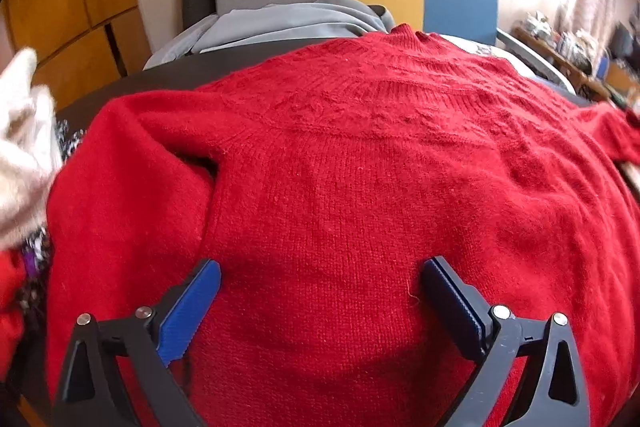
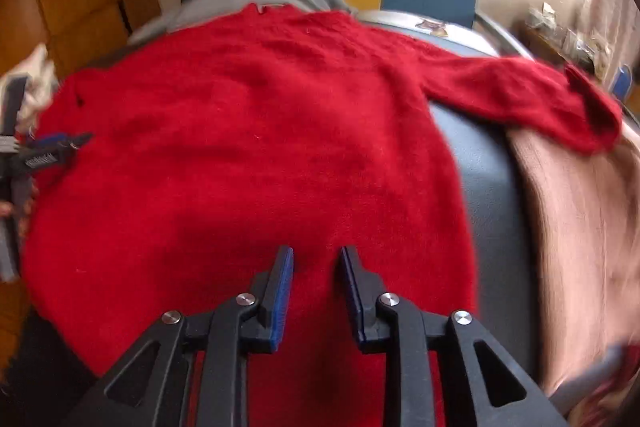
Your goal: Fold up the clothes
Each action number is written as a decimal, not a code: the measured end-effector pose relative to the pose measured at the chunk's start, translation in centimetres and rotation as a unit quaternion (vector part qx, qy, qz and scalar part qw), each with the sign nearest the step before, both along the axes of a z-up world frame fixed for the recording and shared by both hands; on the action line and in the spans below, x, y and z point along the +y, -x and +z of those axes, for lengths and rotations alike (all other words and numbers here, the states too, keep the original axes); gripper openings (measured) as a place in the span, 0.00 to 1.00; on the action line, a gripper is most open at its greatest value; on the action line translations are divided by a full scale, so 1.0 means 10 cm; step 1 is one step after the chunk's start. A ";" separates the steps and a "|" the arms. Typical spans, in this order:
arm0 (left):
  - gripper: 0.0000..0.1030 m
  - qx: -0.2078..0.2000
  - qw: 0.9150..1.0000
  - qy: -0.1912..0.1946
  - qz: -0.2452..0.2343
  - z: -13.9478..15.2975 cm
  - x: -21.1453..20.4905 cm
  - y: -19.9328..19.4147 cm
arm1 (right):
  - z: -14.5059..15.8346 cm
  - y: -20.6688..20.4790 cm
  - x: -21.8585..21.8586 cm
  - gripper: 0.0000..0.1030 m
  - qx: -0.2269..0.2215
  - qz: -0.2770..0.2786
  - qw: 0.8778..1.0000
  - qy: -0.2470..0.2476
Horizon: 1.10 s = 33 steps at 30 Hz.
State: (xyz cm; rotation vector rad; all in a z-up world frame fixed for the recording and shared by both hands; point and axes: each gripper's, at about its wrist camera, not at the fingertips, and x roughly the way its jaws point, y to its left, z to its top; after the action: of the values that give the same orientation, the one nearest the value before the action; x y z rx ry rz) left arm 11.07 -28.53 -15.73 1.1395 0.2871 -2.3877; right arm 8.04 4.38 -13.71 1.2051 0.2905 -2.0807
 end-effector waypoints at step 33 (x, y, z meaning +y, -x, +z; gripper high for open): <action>0.97 0.032 0.997 -0.003 -0.066 0.11 0.43 0.05 | 0.03 0.87 -0.70 0.34 0.046 0.078 0.996 -0.027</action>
State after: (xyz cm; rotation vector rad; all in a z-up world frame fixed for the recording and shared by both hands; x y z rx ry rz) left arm 10.61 -24.20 -14.64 1.1185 0.2467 -2.5429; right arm -0.63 -2.59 -13.39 1.0841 0.4698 -2.0063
